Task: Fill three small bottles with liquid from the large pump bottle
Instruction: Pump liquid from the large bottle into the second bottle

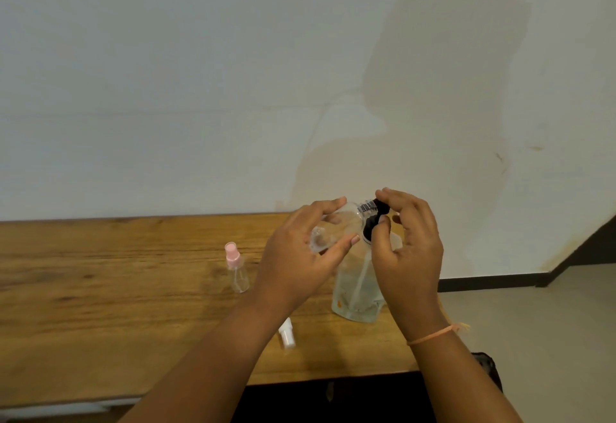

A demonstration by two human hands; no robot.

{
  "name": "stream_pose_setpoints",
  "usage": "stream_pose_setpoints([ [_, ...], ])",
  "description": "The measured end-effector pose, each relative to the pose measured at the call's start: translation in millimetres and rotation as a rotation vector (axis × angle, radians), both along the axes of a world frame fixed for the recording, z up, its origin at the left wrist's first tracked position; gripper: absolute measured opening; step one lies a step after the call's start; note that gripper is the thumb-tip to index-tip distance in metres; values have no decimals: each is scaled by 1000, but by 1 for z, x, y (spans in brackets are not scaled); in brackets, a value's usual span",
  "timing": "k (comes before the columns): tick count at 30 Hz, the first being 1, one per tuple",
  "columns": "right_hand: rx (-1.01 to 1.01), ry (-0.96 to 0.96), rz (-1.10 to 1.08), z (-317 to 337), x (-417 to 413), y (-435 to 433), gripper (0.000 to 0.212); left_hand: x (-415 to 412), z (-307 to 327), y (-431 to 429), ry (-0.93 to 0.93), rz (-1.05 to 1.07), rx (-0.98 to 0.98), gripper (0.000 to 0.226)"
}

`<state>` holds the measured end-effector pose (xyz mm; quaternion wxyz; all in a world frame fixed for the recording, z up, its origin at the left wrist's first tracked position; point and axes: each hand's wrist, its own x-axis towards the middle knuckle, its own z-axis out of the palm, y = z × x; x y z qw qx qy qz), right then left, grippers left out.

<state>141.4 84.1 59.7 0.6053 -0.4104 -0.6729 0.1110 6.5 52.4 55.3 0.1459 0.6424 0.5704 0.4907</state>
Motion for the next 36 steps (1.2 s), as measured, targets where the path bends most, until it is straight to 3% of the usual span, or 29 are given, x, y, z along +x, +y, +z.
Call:
stream_pose_setpoints([
  [8,151,-215,-151,3,3,4,25,-1,2,0,-5,0,2,54],
  [17,131,-293,-181,-4,0,13,29,-3,-5,2,-130,-39,-114,41],
  [27,47,-49,-33,3,0,2,37,1,1,-2,-60,-3,-46,47],
  [36,34,-87,7,0,1,4,34,-1,4,-3,-5,10,-6,49],
])
